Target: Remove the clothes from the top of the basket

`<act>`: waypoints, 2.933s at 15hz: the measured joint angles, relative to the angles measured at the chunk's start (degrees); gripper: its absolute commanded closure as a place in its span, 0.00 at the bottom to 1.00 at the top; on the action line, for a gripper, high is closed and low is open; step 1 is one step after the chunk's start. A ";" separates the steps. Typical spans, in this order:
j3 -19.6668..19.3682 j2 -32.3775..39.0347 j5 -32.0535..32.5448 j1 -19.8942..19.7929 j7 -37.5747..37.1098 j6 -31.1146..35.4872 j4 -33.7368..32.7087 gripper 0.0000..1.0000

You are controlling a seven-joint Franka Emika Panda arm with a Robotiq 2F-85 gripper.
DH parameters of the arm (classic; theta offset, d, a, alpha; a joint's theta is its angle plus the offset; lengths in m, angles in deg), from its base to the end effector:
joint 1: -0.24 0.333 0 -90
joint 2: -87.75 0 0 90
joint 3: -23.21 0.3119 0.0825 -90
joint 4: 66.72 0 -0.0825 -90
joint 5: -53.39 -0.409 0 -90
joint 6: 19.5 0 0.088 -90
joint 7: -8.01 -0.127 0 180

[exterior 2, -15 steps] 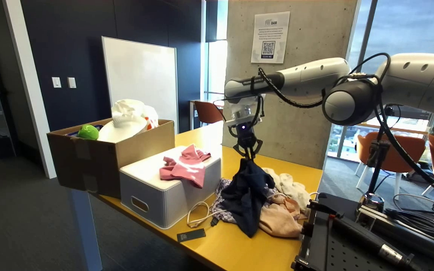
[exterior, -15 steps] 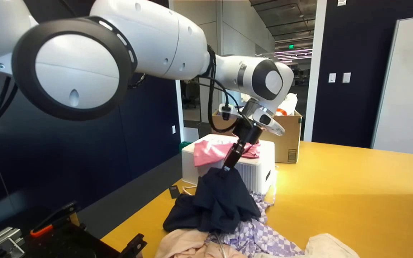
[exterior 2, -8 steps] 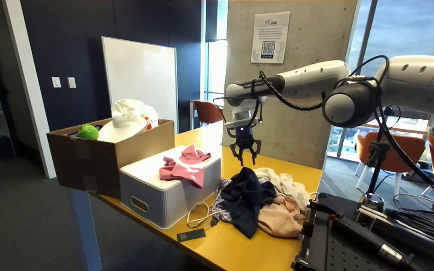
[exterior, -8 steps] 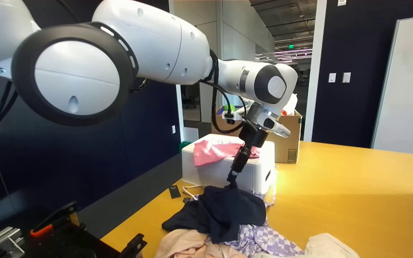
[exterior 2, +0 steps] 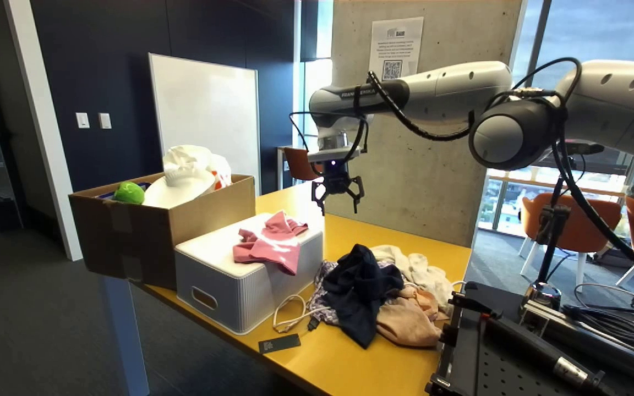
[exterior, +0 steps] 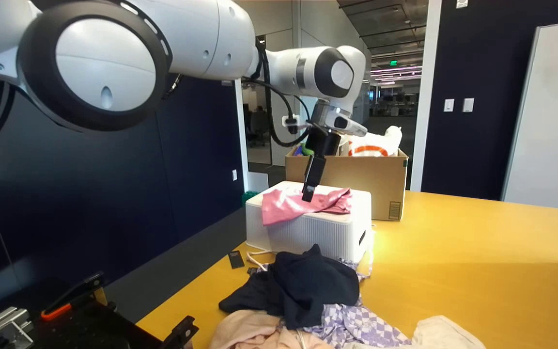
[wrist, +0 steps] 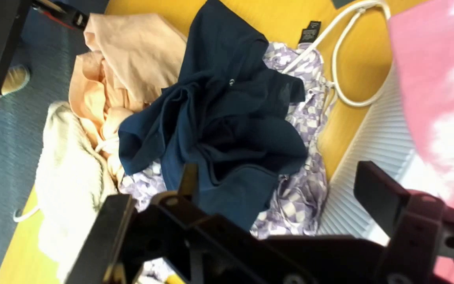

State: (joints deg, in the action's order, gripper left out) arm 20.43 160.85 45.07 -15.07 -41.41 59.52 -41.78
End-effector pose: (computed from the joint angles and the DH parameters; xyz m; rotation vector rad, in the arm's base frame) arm 0.7545 -0.2021 0.2214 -2.5983 1.6798 0.5401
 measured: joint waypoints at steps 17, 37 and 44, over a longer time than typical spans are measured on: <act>-3.76 4.41 9.49 8.56 15.96 26.98 0.97 0.00; -5.05 6.26 9.89 9.32 18.06 33.84 1.09 0.00; -5.04 7.98 9.89 11.75 18.06 34.37 1.10 0.00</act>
State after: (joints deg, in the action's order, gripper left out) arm 15.39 168.83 54.96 -3.32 -23.35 93.89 -40.68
